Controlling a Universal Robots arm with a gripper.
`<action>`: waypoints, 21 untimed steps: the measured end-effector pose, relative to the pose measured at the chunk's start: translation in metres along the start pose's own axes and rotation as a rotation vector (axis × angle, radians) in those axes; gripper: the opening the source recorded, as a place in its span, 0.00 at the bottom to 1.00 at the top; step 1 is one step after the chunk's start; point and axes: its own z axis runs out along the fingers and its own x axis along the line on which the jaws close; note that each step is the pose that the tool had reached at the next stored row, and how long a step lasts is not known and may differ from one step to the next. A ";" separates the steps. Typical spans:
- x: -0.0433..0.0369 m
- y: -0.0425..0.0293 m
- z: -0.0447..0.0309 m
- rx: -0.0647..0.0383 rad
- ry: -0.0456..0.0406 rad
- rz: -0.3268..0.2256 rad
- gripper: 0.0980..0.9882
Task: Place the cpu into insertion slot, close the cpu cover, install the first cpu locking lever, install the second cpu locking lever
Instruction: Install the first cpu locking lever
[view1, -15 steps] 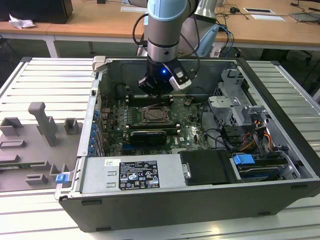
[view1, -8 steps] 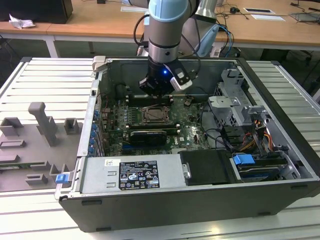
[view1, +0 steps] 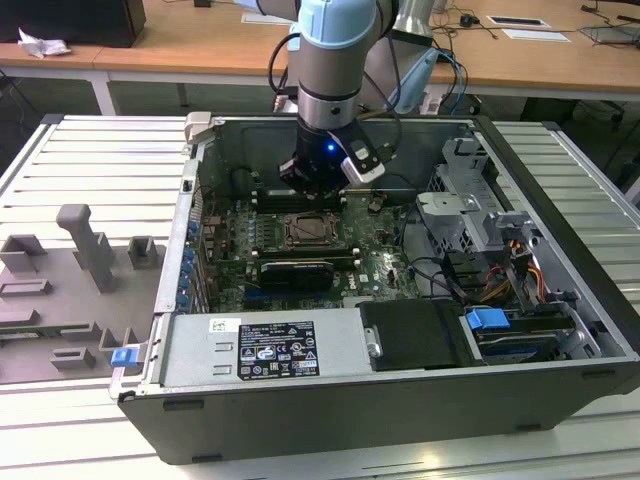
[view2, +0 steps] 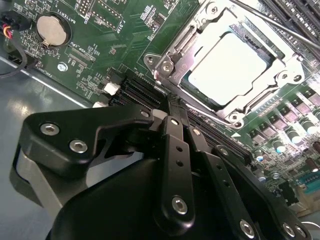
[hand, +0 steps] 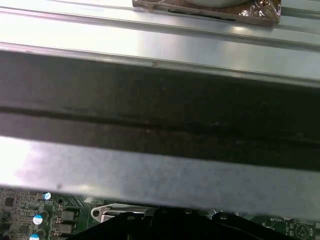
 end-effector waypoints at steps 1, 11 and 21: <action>-0.0001 -0.0001 0.0005 0.000 0.0001 0.000 0.01; -0.0002 -0.0008 0.0034 0.005 0.0007 0.000 0.01; 0.0000 -0.0023 0.0039 0.010 0.0012 0.000 0.01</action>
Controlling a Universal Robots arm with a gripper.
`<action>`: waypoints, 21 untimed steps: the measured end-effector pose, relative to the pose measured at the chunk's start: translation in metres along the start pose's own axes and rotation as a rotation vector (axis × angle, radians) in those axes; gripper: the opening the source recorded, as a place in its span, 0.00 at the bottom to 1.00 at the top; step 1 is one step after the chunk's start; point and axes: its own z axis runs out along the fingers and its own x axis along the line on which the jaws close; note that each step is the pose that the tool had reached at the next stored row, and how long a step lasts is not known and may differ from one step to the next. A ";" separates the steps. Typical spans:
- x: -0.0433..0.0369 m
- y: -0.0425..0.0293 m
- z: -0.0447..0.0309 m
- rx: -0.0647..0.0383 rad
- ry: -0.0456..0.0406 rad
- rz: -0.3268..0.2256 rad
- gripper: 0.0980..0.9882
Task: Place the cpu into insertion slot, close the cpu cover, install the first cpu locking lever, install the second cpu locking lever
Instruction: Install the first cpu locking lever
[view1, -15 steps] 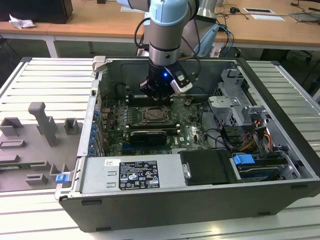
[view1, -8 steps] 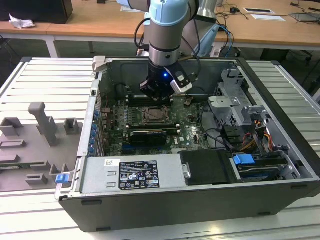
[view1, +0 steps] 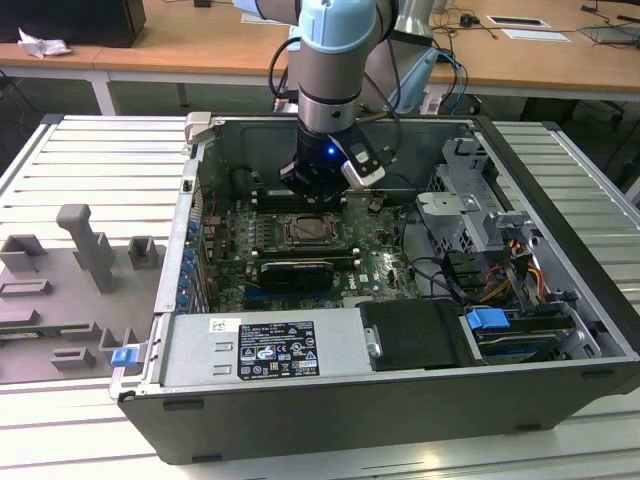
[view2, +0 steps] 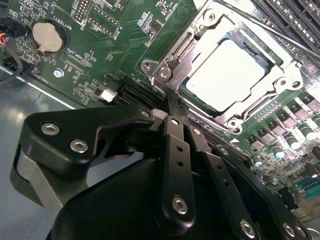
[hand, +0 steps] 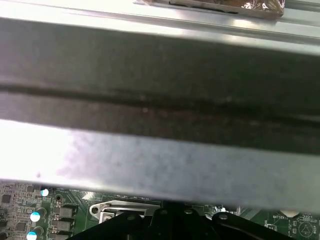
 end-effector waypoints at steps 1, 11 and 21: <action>0.0000 0.0000 0.0005 -0.001 -0.0003 0.000 0.01; -0.0001 -0.0002 -0.0002 -0.001 -0.0003 0.000 0.01; -0.0001 -0.0009 -0.0088 -0.001 0.0000 0.000 0.01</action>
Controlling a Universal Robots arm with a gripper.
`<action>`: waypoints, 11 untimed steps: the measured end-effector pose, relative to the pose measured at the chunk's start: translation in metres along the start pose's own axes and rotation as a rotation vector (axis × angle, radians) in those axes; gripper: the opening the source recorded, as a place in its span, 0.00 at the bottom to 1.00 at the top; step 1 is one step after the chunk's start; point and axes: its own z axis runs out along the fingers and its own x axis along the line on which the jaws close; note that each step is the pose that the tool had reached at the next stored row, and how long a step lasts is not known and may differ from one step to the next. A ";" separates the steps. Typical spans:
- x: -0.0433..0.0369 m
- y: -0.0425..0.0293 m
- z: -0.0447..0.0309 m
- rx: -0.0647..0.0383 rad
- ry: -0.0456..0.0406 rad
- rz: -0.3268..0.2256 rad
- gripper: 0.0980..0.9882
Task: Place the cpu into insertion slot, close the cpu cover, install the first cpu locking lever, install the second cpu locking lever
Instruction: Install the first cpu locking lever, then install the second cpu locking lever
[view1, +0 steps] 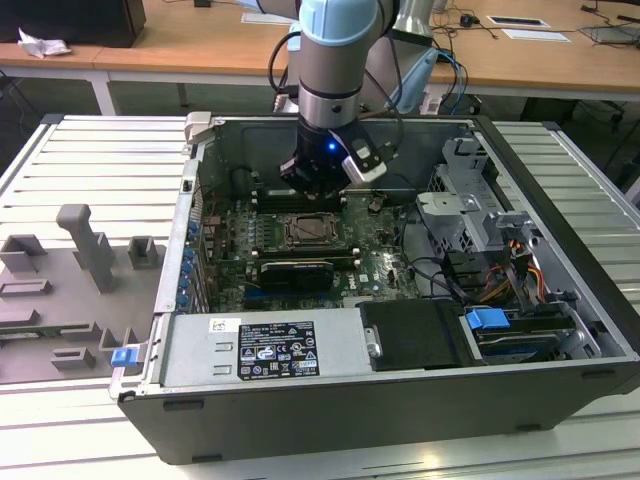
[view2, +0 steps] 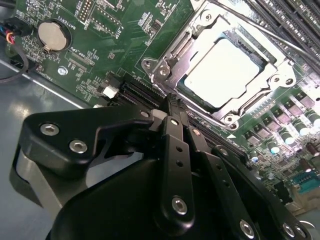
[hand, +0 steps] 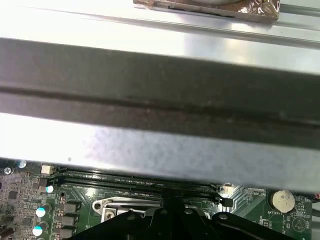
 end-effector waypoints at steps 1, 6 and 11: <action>0.0001 -0.0005 -0.0001 0.000 0.0001 0.000 0.01; 0.0003 -0.0024 -0.0003 0.000 -0.0001 0.000 0.01; 0.0004 -0.0034 -0.0004 0.000 0.0000 0.000 0.01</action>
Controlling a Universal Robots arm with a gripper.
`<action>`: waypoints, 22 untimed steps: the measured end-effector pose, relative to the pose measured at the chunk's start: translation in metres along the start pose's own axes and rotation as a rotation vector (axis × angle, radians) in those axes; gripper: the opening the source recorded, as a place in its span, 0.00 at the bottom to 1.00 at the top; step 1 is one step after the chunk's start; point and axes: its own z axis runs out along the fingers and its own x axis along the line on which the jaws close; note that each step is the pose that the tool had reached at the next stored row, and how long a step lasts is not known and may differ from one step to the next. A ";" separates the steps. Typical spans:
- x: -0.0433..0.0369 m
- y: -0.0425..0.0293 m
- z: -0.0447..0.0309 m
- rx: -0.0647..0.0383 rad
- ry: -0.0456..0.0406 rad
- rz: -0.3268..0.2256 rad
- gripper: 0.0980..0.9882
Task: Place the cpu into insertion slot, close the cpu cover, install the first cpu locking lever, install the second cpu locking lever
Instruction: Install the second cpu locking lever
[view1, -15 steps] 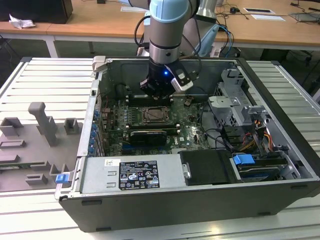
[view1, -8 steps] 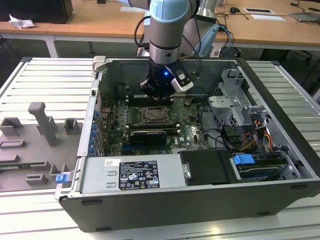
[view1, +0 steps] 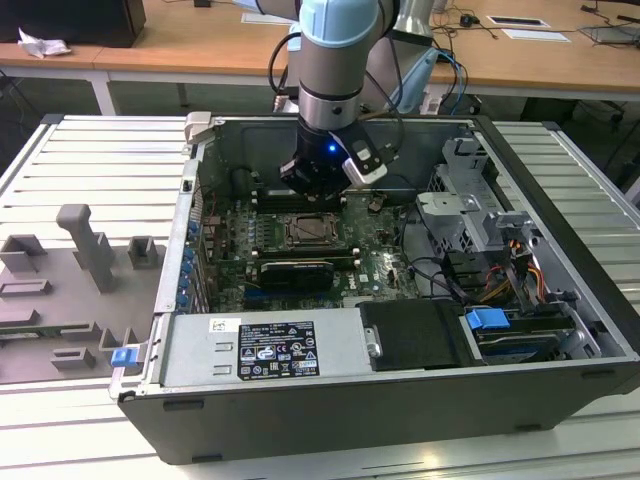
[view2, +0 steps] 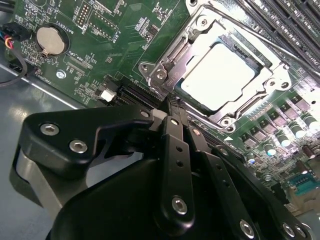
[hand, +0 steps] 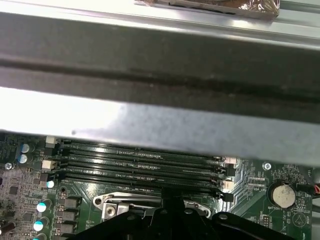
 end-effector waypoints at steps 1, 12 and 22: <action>0.0000 -0.0004 0.0000 0.000 0.0000 0.000 0.01; 0.0004 -0.0044 -0.0026 0.001 0.0001 0.000 0.01; 0.0013 -0.0148 -0.0121 0.001 0.0001 0.000 0.01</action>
